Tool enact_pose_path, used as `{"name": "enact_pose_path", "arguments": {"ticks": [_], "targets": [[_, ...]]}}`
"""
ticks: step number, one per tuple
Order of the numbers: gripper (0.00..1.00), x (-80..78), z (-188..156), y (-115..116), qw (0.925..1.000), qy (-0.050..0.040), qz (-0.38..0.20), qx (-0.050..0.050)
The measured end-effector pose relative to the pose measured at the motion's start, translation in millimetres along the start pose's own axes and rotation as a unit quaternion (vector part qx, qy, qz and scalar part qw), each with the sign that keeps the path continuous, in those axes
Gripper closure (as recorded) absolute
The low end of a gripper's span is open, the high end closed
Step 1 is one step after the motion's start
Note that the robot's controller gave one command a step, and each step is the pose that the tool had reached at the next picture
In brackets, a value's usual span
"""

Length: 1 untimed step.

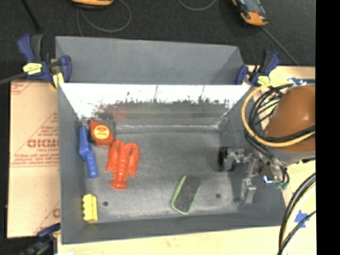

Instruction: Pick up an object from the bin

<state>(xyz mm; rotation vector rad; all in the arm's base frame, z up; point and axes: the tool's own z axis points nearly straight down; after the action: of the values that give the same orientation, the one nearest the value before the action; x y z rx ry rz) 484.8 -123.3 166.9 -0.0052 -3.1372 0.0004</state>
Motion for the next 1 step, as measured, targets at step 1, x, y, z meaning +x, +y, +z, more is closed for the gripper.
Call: {"name": "enact_pose_path", "arguments": {"ticks": [1], "targets": [[0.00,-2.0,-3.7,0.4,1.0000,-0.0038,-0.002,0.001]]}}
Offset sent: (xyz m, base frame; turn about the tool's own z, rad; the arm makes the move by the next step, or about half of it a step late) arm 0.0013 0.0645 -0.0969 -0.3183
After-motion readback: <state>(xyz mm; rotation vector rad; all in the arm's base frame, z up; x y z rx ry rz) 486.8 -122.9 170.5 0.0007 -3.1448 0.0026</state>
